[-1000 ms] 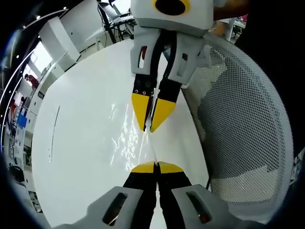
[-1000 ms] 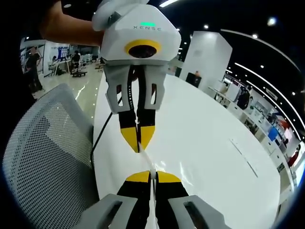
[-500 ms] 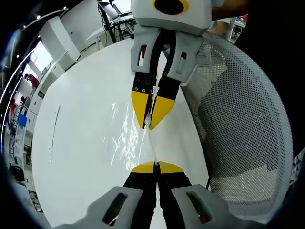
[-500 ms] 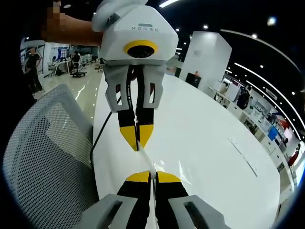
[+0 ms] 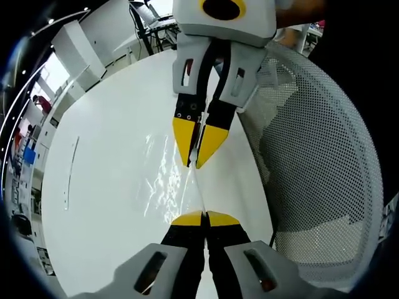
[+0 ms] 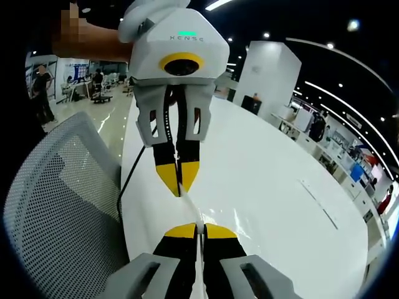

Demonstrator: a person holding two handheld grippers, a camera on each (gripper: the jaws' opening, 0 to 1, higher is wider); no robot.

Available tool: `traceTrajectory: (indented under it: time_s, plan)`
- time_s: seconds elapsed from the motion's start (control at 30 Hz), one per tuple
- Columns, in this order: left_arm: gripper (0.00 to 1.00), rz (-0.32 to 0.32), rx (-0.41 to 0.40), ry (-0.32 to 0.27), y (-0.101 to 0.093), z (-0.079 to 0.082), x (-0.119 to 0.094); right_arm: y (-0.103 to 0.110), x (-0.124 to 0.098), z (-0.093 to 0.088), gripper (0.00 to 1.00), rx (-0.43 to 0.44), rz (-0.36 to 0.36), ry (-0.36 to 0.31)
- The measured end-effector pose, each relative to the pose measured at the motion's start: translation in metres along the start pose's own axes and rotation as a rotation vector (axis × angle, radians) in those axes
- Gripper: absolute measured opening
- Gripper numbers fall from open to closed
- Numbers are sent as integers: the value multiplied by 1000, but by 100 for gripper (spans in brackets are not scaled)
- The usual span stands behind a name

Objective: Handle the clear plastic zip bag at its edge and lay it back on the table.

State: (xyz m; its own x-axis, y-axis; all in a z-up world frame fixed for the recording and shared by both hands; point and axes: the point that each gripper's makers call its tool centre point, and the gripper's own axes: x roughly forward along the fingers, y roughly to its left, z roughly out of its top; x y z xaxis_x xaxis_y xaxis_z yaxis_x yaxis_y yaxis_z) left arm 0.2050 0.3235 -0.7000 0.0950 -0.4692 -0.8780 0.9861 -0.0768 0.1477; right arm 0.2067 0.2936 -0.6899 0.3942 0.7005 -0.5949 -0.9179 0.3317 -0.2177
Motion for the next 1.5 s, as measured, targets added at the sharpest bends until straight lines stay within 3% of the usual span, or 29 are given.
traceTrajectory:
  time_s: [1.5]
  plan:
    - [0, 13, -15, -4, 2, -1, -1, -3, -2, -1, 0, 23, -8, -3]
